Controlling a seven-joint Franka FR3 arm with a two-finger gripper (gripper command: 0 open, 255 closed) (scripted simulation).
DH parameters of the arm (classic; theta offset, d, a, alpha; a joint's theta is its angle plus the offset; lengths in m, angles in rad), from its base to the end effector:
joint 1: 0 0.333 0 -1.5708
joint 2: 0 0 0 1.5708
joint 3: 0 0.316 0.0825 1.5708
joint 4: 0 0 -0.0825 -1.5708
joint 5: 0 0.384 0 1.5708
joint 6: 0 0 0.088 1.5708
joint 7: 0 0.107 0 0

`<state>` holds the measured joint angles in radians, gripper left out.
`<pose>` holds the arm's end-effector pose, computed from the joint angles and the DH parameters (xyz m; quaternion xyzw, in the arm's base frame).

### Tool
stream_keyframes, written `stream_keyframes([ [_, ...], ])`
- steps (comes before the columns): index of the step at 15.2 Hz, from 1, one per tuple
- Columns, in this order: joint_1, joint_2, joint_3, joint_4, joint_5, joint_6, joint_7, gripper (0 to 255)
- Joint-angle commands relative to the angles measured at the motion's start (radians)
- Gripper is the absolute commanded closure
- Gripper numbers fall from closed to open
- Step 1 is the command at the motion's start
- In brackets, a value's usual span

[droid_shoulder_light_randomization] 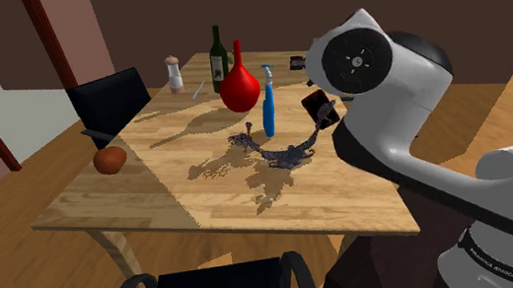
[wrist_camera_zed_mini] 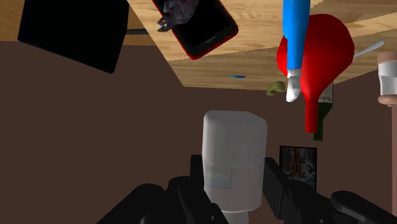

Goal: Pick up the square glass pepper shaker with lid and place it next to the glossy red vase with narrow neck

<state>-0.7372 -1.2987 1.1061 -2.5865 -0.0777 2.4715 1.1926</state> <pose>0.3562 0.1960 0.4961 0.7266 -0.3303 0.5455 0.2558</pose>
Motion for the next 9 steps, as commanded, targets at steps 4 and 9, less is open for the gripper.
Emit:
stream_keyframes([
  [4, -0.009, 0.011, -0.049, 0.039, -0.015, -0.025, -0.040, 255],
  [9, -0.019, 0.024, -0.094, 0.084, -0.029, -0.052, -0.079, 255],
])
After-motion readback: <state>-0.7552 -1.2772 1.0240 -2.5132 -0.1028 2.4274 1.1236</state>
